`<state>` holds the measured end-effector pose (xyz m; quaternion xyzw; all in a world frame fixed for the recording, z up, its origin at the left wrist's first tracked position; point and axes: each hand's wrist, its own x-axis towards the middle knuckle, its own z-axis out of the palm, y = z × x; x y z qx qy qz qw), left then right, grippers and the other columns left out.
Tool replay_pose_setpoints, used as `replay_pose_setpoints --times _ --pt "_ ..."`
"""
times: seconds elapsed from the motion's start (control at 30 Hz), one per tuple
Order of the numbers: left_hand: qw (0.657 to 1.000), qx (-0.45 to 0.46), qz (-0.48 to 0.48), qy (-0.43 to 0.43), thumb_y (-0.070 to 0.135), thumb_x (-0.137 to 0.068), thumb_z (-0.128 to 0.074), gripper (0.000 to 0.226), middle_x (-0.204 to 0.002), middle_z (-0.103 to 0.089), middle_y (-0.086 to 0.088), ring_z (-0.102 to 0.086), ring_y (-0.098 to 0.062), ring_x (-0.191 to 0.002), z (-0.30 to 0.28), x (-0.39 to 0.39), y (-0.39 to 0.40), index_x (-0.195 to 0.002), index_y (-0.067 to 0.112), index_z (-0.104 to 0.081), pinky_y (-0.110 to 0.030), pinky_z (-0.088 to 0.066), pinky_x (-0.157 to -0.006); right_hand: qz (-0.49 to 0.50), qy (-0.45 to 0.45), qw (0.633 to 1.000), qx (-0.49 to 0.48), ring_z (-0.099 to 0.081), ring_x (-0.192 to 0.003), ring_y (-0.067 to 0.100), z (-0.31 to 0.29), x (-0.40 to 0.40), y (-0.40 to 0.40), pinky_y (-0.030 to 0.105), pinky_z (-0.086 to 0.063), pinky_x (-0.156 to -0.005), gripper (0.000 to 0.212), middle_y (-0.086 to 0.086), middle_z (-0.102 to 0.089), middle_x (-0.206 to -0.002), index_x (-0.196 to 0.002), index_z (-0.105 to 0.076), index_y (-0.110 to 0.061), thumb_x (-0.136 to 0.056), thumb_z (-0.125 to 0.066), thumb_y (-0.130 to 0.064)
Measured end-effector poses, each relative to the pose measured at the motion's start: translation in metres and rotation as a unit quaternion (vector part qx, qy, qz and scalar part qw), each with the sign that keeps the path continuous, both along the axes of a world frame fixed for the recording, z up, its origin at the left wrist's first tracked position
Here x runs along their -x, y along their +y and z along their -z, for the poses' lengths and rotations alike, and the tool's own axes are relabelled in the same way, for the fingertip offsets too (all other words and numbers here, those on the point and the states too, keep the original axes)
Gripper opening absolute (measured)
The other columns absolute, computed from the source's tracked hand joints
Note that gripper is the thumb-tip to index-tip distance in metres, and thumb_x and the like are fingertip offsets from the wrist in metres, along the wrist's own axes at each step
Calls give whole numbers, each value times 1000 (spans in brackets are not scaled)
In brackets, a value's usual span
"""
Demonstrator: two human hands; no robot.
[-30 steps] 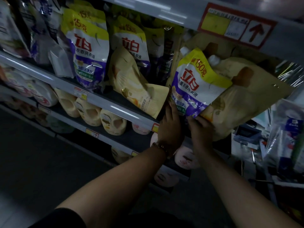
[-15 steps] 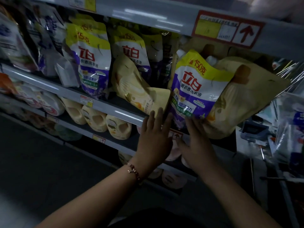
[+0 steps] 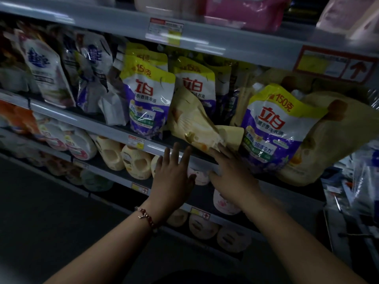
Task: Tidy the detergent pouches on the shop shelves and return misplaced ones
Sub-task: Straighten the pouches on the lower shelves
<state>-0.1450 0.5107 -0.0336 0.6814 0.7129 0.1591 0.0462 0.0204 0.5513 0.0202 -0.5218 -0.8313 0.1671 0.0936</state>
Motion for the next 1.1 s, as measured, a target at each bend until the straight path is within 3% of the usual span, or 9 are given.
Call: replay_pose_setpoints --times 0.27,0.4,0.5,0.7,0.83,0.93,1.03,1.1 --pt "999 -12 21 -23 45 -97 -54 82 -166 3 -13 0 -35 -153 5 20 23 -160 24 -6 -47 -9 -122 17 -12 1000 1 4 -150 21 -13 38 20 36 -6 -121 66 -2 -3 -164 -155 -19 -25 -97 -50 -29" --pt "996 -15 14 -91 42 -96 -56 78 -166 -4 -11 -4 -32 -153 10 20 38 -159 24 -14 -48 -16 -122 27 -1 1000 5 -10 -149 26 -11 55 51 42 -24 -117 67 2 -7 -163 -154 -22 -26 -95 -54 -33" --pt "981 13 12 -191 46 -92 -58 82 -167 -8 -7 -8 -27 -153 15 17 58 -158 23 -15 -49 -26 -118 39 2 999 20 -17 -147 27 -3 74 68 41 -27 -114 66 5 -9 -163 -153 -22 -24 -96 -52 -30" --pt "980 36 -20 -196 41 -92 -61 81 -164 -17 -8 -14 -28 -152 20 18 88 -157 19 -18 -50 -29 -117 74 40 995 -62 -22 -143 29 6 88 87 42 -30 -110 67 7 -13 -160 -153 -18 -21 -96 -52 -30" --pt "973 -5 -26 -230 60 -83 -44 78 -146 -41 -6 -45 -29 -131 34 14 100 -150 21 -35 -50 -48 -98 90 43 991 -91 -27 -141 30 7 86 103 43 -36 -106 80 10 -18 -157 -154 -13 -18 -91 -61 -28" --pt "951 -8 -16 -307 56 -91 -49 65 -138 -48 1 -54 -21 -118 29 7 100 -146 22 -39 -43 -51 -92 128 15 989 -72 -35 -137 31 -1 93 120 42 -41 -102 80 13 -24 -155 -154 -13 -18 -92 -62 -25" --pt "918 -16 -21 -396 39 -100 -52 26 -108 -62 3 -61 -17 -89 25 6 101 -118 20 -51 -38 -48 -72 179 -47 983 -7 -47 -126 34 -9 89 143 40 -43 -90 62 17 -39 -145 -147 -31 -11 -94 -58 -32" --pt "901 -18 -27 -433 43 -99 -49 26 -91 -63 -4 -61 -22 -79 25 7 103 -105 17 -51 -45 -49 -68 188 -65 980 20 -54 -118 34 -8 82 149 36 -39 -81 48 17 -54 -133 -133 -49 -8 -96 -54 -38"
